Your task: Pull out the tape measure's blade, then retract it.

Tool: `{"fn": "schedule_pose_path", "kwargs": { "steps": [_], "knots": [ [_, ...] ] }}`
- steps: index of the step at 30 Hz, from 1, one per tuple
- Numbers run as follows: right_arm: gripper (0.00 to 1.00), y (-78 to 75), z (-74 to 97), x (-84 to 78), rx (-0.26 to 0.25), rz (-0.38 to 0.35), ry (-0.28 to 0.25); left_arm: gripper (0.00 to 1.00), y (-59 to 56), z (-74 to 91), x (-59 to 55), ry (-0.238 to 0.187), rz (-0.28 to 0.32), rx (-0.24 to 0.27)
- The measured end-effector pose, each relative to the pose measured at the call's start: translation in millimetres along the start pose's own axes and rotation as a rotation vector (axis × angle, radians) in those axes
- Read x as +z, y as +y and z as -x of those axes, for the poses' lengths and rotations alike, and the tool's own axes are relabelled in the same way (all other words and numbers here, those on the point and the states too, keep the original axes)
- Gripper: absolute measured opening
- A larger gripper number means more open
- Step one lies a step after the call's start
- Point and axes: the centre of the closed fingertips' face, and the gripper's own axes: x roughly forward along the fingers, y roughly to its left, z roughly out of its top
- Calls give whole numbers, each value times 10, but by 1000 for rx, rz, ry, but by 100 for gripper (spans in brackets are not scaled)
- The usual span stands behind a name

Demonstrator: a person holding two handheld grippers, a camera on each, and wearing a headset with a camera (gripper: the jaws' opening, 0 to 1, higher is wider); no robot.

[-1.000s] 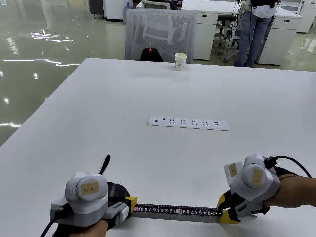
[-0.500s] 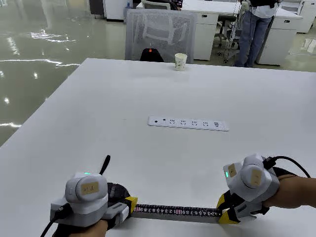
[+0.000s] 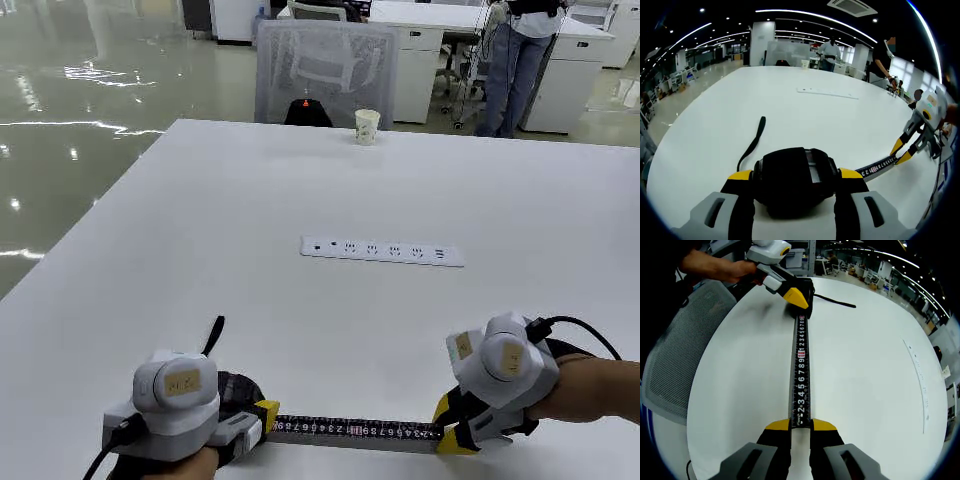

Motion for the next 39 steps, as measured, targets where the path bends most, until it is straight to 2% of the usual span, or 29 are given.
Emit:
{"fn": "schedule_pose_path", "kwargs": {
  "steps": [39],
  "knots": [
    [10, -31, -129, 286, 7, 7, -30, 59, 9, 13, 1, 4, 4, -6]
  ]
}}
